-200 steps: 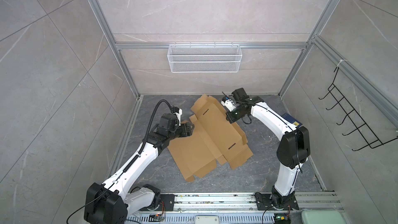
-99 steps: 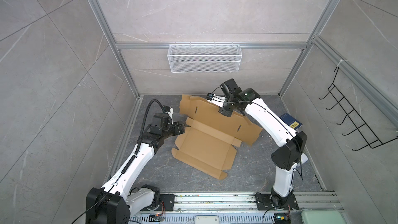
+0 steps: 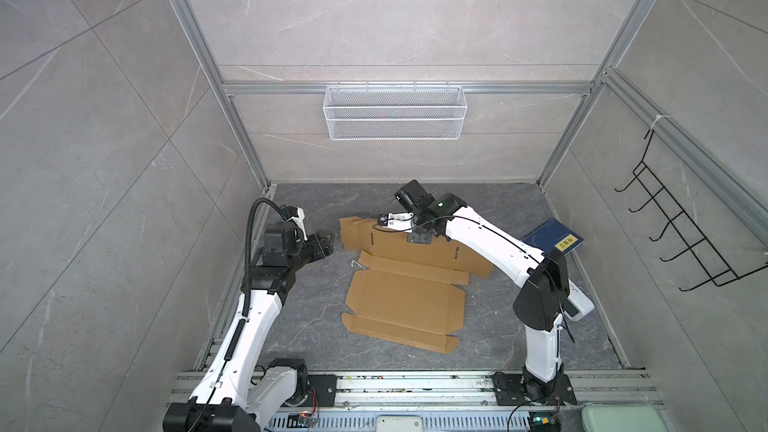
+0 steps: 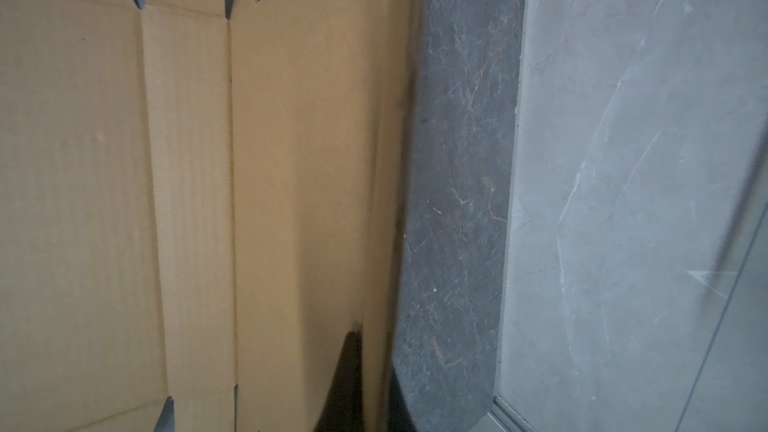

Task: Fold the paper box

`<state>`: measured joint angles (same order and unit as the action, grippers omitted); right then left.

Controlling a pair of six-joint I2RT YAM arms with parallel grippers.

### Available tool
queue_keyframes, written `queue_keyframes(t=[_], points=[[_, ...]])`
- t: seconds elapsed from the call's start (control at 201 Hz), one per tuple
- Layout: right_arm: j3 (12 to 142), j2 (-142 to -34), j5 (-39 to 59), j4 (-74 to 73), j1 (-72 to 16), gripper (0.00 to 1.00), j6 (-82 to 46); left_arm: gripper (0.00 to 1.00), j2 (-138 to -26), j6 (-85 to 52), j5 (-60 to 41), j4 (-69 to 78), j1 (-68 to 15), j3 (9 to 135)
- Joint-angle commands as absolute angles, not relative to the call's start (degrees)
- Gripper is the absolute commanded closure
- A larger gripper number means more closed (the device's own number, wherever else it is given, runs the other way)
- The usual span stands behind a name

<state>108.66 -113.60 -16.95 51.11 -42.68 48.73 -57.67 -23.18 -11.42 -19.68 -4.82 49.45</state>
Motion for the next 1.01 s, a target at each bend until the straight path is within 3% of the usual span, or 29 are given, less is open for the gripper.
queue_keyframes(t=[0.0,0.453,0.791,1.0], points=[[104.75,-111.86,-19.84,49.94,-43.77,1.00,51.21,0.24,-57.23,-22.91,-11.56,-22.19,-5.87,54.25],[94.99,-106.54,-25.84,37.95,-45.28,1.00,52.72,0.19,-67.43,-21.33,-17.21,-23.03,-11.93,63.88],[91.60,-103.46,-31.54,24.72,-46.50,1.00,58.45,0.19,-66.83,-24.50,-17.75,-19.30,-12.26,62.60],[82.32,-102.30,-34.29,10.71,-48.25,1.00,62.65,0.19,-67.01,-24.78,-17.11,-18.22,-12.27,62.20]])
